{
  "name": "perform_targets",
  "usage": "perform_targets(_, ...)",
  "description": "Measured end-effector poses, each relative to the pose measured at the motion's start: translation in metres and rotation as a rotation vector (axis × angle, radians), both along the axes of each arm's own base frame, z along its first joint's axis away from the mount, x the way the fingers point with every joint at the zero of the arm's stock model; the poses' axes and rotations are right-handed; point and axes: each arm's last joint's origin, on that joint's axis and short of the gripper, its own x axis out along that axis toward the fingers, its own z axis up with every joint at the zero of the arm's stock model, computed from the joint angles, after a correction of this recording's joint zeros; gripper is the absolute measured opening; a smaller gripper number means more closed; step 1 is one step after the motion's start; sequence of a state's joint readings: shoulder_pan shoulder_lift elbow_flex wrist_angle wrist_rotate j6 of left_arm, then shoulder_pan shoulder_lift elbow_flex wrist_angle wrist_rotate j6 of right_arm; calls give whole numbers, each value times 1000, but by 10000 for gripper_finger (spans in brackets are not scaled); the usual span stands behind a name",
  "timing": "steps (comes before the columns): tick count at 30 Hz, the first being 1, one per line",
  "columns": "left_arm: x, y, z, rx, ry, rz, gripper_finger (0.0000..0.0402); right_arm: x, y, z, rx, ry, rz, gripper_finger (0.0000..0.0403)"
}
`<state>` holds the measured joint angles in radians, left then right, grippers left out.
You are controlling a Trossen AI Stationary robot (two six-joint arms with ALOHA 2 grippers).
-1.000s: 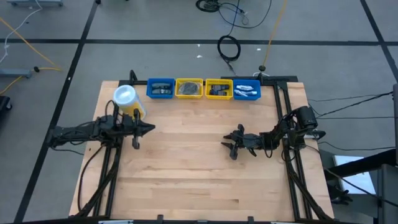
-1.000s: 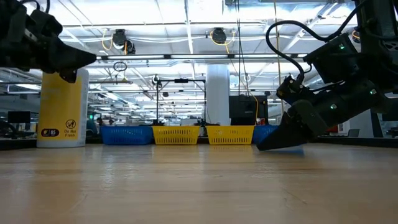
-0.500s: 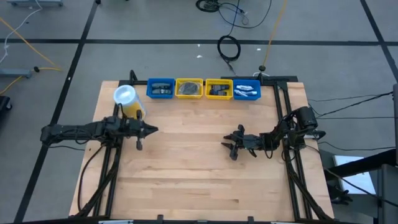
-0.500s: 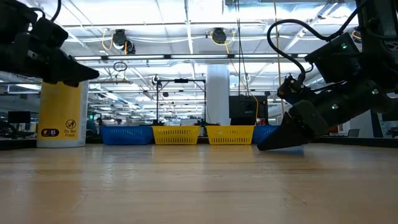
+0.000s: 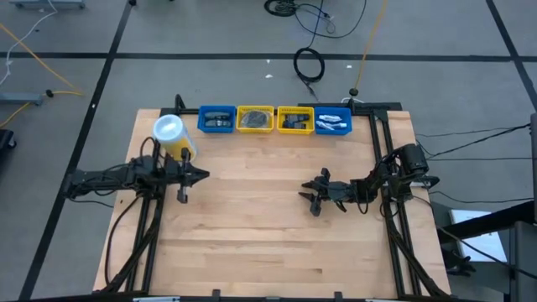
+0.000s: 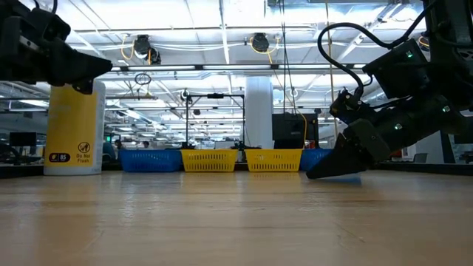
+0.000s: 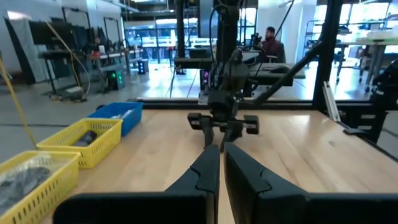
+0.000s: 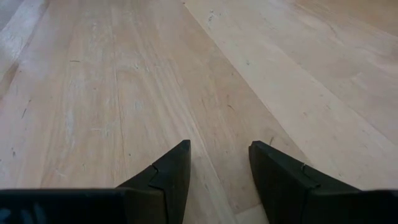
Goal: Pick & Place Travel size toiletries
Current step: Return to Home Position
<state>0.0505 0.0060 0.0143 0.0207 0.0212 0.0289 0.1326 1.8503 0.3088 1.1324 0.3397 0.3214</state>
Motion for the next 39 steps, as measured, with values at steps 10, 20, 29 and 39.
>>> perform_targets(10, 2, 0, -2, -44, 29, -6, 26, 0, 0, 0, 0, -5, -1, 155)
perform_targets(20, 2, 0, -2, -36, 33, -5, 26, -38, -18, 32, 52, -212, 0, 146)
perform_targets(29, 2, 0, -2, -35, 24, -1, 26, -61, -43, 64, 165, -334, 105, 93)
perform_targets(39, 2, 0, -2, -35, 22, 3, 26, -80, -55, 102, 8, -548, 221, 52)
